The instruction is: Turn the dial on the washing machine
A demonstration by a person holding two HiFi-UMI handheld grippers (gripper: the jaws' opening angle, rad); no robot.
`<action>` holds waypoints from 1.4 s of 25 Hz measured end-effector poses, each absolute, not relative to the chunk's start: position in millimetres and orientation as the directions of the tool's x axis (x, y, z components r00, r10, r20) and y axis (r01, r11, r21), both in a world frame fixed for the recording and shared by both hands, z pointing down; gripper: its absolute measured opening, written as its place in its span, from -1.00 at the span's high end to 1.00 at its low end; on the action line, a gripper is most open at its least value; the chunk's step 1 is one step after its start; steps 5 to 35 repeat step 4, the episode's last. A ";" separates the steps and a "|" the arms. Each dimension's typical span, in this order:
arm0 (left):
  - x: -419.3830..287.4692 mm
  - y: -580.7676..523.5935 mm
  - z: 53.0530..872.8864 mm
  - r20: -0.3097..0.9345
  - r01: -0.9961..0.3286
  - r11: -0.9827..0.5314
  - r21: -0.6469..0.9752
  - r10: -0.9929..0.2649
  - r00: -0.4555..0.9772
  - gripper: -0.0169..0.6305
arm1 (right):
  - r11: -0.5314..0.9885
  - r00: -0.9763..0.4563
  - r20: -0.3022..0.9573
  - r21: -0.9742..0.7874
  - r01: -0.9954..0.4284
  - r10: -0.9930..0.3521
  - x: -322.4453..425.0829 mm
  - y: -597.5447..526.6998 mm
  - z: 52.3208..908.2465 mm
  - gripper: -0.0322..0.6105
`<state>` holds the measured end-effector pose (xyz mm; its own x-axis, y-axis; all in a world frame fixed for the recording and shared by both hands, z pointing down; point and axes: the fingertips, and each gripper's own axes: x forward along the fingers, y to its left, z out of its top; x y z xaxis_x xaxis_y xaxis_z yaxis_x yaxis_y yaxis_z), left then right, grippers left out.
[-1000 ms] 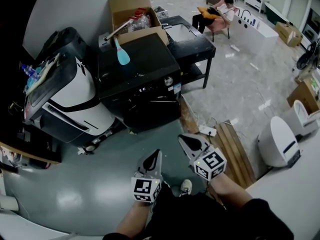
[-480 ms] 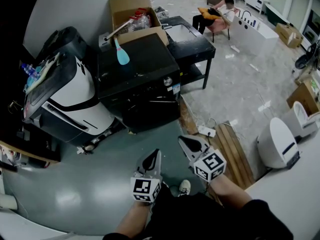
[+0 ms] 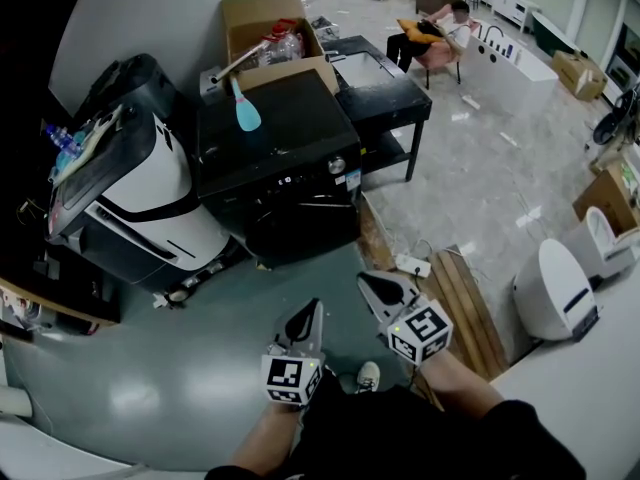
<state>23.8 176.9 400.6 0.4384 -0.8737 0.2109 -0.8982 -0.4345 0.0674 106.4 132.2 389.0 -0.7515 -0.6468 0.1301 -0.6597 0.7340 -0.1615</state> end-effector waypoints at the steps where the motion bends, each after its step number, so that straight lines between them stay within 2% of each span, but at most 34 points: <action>1: 23.3 177.1 400.7 0.211 -0.898 -0.435 0.067 -0.874 0.438 0.94 | 0.734 -0.751 0.129 -0.161 -0.660 -0.647 105.8 132.2 388.8 0.91; 35: 21.7 178.5 402.6 0.215 -0.898 -0.434 0.073 -0.872 0.439 0.94 | 0.739 -0.757 0.117 -0.162 -0.653 -0.643 103.1 132.8 392.7 0.91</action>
